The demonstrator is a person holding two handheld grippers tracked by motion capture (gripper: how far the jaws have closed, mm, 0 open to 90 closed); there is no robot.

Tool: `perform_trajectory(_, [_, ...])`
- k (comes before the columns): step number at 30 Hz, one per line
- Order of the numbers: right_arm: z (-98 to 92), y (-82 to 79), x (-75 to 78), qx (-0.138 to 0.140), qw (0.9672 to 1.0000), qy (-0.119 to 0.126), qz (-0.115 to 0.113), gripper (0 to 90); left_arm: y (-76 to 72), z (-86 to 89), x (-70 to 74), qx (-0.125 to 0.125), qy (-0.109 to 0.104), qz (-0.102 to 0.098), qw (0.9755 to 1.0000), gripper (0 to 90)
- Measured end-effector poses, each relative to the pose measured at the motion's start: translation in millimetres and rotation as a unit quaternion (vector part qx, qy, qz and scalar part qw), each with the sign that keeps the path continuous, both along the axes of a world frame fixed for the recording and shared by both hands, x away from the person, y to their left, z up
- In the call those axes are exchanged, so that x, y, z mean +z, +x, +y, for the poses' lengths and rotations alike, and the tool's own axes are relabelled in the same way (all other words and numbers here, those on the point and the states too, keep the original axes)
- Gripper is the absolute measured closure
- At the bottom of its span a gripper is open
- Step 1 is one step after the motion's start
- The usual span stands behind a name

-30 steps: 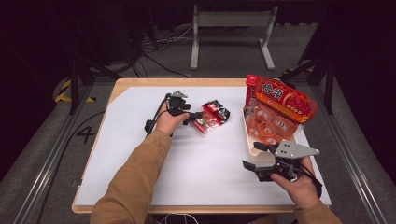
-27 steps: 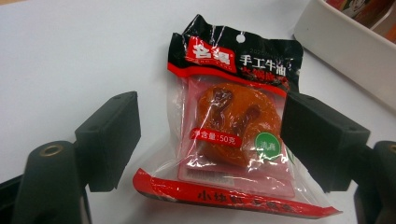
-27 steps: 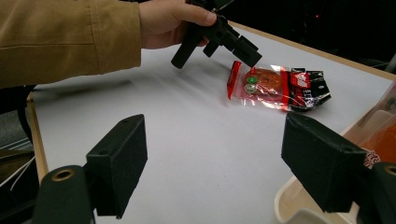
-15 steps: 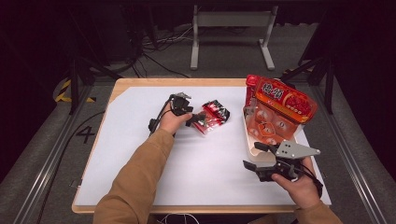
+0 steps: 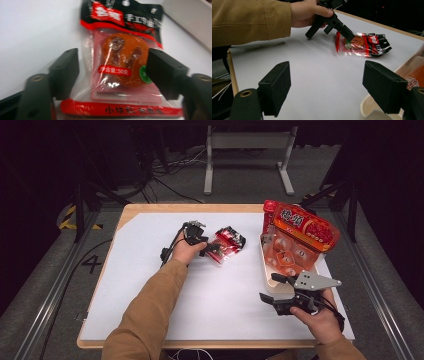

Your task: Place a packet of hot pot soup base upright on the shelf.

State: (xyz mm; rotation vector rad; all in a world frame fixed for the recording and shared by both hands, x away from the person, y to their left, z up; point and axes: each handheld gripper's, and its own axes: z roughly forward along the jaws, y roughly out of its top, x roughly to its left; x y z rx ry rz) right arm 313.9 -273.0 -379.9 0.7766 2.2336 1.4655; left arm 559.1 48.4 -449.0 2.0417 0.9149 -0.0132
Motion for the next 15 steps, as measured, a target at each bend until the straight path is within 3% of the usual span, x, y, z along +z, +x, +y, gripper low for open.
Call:
perform_trajectory(6, [0.5,0.4,-0.4,0.0,1.0,-0.001,0.001,23.5,-2.7,-2.0,0.4,-0.004,0.001,0.008,1.0,39.1])
perform_trajectory(15, [0.9,0.4,-0.5,-0.001,1.0,-0.003,-0.001,24.2,-7.1,-5.9,5.3,-0.002,0.021,-0.005,0.9998,45.1])
